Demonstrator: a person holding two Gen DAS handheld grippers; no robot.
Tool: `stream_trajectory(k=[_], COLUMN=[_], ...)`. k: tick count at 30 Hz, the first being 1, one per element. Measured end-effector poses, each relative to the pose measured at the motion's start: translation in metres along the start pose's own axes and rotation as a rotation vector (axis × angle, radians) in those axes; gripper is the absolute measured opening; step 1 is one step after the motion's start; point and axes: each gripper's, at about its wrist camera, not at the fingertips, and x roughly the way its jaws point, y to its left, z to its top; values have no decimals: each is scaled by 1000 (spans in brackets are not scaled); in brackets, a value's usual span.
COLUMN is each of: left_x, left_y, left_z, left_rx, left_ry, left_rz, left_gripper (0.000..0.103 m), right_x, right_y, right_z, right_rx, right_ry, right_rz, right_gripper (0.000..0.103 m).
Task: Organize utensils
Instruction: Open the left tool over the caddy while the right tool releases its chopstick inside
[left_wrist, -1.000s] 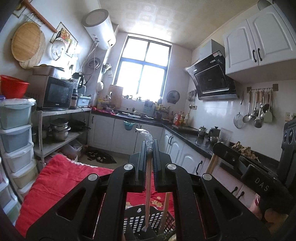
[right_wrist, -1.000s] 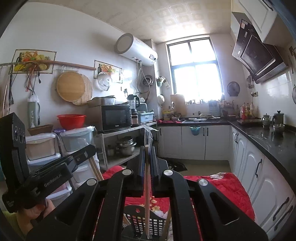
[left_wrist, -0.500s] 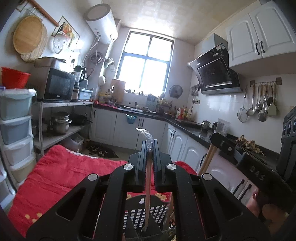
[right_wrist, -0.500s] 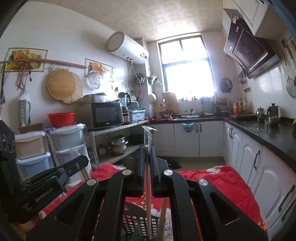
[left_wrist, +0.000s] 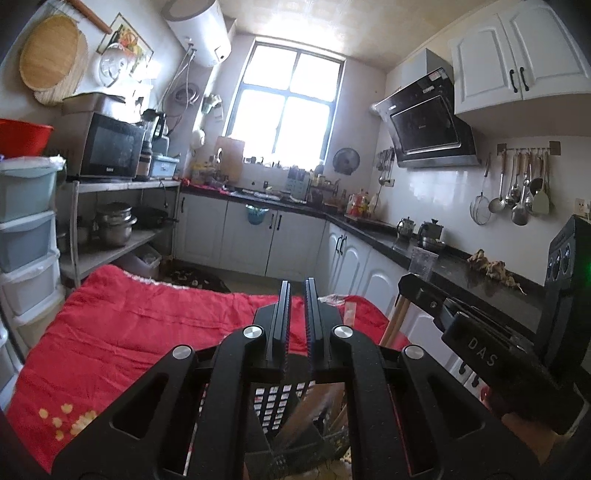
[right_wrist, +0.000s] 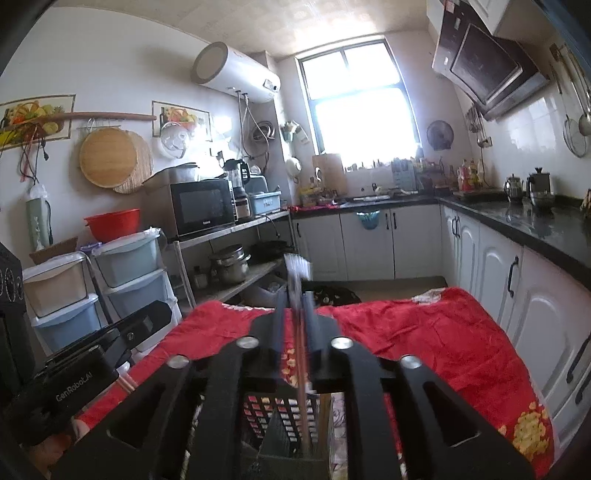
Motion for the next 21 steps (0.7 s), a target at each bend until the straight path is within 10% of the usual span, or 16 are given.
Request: stream_trajectory(k=[21], left_x=[-38], left_y=[9], left_z=[6], left_rx=[-72], left_ry=[63], left_rz=[-10], left_gripper=[61], right_x=[-46], right_y=[-1], right_z=[-2], right_rx=[-29], right_ry=[87], right_rz=[-41], right_gripper=[38])
